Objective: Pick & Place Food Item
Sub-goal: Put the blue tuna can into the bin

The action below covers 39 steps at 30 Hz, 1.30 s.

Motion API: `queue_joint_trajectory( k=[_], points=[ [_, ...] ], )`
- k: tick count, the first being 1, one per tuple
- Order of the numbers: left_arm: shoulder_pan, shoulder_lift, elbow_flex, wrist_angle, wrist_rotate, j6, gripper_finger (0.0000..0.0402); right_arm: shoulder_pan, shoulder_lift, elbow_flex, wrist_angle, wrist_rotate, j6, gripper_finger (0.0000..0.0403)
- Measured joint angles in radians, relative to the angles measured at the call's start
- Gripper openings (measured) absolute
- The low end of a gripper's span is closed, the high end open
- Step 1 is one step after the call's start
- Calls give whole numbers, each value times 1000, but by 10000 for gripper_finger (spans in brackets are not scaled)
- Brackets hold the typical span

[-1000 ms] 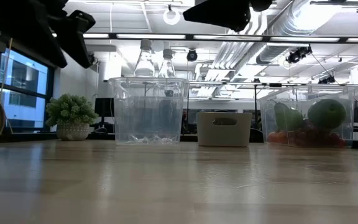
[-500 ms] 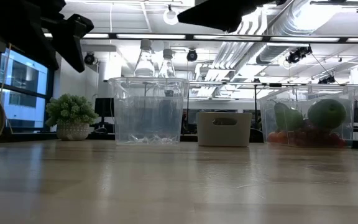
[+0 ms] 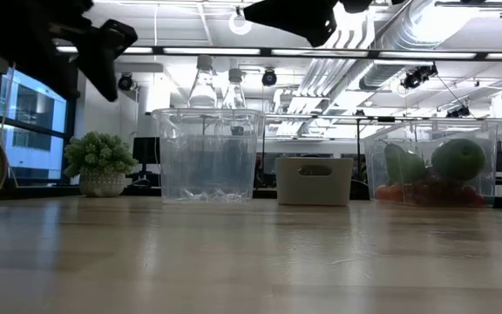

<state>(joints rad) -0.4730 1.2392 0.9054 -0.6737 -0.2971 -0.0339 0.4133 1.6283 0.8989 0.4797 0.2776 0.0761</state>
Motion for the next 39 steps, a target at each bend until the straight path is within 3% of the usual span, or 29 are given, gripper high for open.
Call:
queue_joint_trajectory(
  k=[11,21,23,27,31,35,39],
  points=[
    [31,0,0,-8,-11,-163,238,84,0,0,-30,-70,-40,325],
    [31,0,0,-7,-53,-194,344,166,0,0,-91,-64,5,325],
    [35,0,0,-6,-102,-145,355,179,0,0,-109,-64,6,325],
    [18,-8,1,-7,-107,168,360,199,0,0,-133,-39,8,325],
    [-37,-6,48,-43,-51,239,360,217,0,0,-133,12,10,325],
    [-44,-6,164,-226,79,105,360,225,0,0,-137,10,33,325],
    [-65,-6,241,-413,94,-70,360,224,0,0,-156,27,28,325]
  ],
)
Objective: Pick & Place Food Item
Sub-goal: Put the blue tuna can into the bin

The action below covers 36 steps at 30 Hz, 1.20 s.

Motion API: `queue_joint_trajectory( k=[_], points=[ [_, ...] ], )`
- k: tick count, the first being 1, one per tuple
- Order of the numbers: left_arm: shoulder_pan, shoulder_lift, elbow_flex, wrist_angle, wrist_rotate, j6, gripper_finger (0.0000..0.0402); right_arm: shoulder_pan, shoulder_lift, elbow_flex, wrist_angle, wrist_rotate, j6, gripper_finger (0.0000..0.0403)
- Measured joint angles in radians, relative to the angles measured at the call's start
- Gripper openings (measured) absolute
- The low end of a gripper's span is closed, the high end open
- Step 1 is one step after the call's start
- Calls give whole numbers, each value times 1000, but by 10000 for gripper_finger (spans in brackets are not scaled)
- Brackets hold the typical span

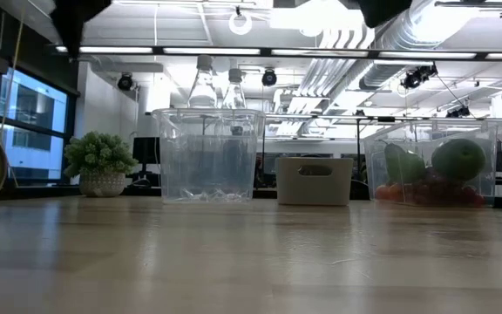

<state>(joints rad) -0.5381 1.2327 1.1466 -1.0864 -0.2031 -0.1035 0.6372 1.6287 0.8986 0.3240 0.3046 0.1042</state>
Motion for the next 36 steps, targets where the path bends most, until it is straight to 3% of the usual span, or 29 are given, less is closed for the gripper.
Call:
queue_joint_trajectory(
  k=[4,9,11,18,23,29,36],
  points=[
    [-33,1,12,-94,35,-281,360,-11,0,0,-27,47,8,325],
    [-48,1,12,-109,143,-846,360,-12,0,0,-30,69,-1,325],
    [-48,1,12,-107,190,-970,360,-12,0,0,-29,88,-2,325],
    [-79,1,11,-76,183,-968,360,-18,0,0,-28,108,3,325],
    [-125,2,9,4,65,-1158,360,-18,0,0,-19,108,20,325],
    [-181,8,9,19,63,-1213,360,-18,0,0,-39,62,28,325],
    [-254,8,8,13,68,-1500,360,-14,0,0,-74,28,32,325]
  ],
)
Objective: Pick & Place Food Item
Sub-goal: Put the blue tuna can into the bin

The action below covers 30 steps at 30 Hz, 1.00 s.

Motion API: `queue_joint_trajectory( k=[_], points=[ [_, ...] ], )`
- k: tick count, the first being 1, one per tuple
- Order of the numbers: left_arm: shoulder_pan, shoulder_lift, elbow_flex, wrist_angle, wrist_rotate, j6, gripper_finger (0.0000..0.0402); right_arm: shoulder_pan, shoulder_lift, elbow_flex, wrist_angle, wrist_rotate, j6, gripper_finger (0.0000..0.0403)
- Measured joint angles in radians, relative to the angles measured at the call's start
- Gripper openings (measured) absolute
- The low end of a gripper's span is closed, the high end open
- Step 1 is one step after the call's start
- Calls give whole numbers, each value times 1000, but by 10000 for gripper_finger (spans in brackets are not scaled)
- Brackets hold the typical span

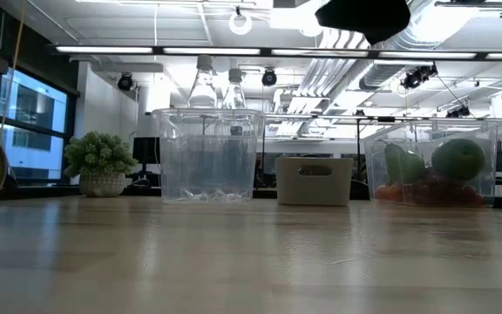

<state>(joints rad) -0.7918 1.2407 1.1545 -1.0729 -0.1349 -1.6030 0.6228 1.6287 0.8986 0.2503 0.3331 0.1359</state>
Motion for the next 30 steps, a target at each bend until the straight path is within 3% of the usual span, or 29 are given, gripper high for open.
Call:
queue_joint_trajectory(
  k=[5,14,18,22,27,30],
  points=[
    [-57,14,0,-12,-91,-13,360,1,0,0,-15,-20,2,325],
    [-71,56,0,-204,-83,-337,360,6,0,0,-16,-29,28,325],
    [-71,93,-1,-319,-141,-515,360,5,0,0,-15,-25,29,325],
    [-64,134,-7,-327,-150,-639,360,6,0,0,-15,-24,29,325],
    [-42,213,-11,-327,-162,-713,360,5,0,0,-8,-23,28,325],
    [-23,267,-12,-323,-179,-666,360,5,0,0,-8,-22,28,325]
  ],
)
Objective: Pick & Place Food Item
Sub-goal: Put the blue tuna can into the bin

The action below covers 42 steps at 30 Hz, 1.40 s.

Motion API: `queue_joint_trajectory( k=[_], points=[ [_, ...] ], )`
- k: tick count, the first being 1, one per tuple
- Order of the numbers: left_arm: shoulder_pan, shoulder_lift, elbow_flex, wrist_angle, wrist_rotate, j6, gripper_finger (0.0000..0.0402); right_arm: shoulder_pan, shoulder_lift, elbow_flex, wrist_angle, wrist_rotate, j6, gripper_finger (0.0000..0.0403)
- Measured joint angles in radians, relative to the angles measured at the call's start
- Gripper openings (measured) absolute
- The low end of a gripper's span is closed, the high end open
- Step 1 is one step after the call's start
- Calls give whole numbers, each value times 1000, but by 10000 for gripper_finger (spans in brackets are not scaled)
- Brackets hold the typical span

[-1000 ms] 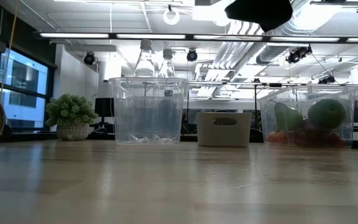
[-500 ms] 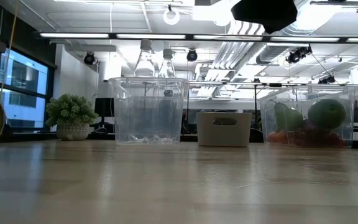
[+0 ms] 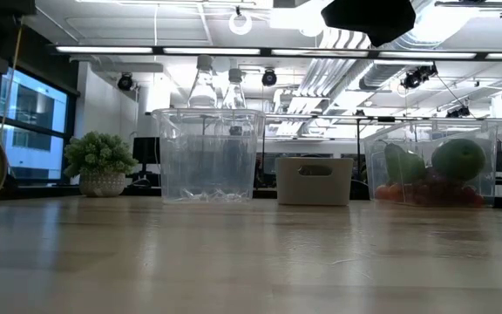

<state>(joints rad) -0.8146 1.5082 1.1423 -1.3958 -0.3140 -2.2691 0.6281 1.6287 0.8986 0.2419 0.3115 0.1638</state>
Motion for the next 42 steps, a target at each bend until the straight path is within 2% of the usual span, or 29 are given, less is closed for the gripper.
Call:
queue_joint_trajectory(
  k=[5,14,22,28,35,42],
  points=[
    [26,69,0,10,39,8,360,0,0,0,0,0,-1,325],
    [30,134,-10,137,25,-15,360,0,0,0,-6,-7,0,325],
    [30,193,-17,155,18,45,353,0,0,0,-6,-16,1,325],
    [30,194,-17,192,8,193,294,0,0,0,-7,-34,1,325],
    [35,194,-21,198,-60,263,183,0,0,0,-7,-34,1,325],
    [34,193,-20,237,-71,402,184,0,0,0,-7,-34,-1,325]
  ],
)
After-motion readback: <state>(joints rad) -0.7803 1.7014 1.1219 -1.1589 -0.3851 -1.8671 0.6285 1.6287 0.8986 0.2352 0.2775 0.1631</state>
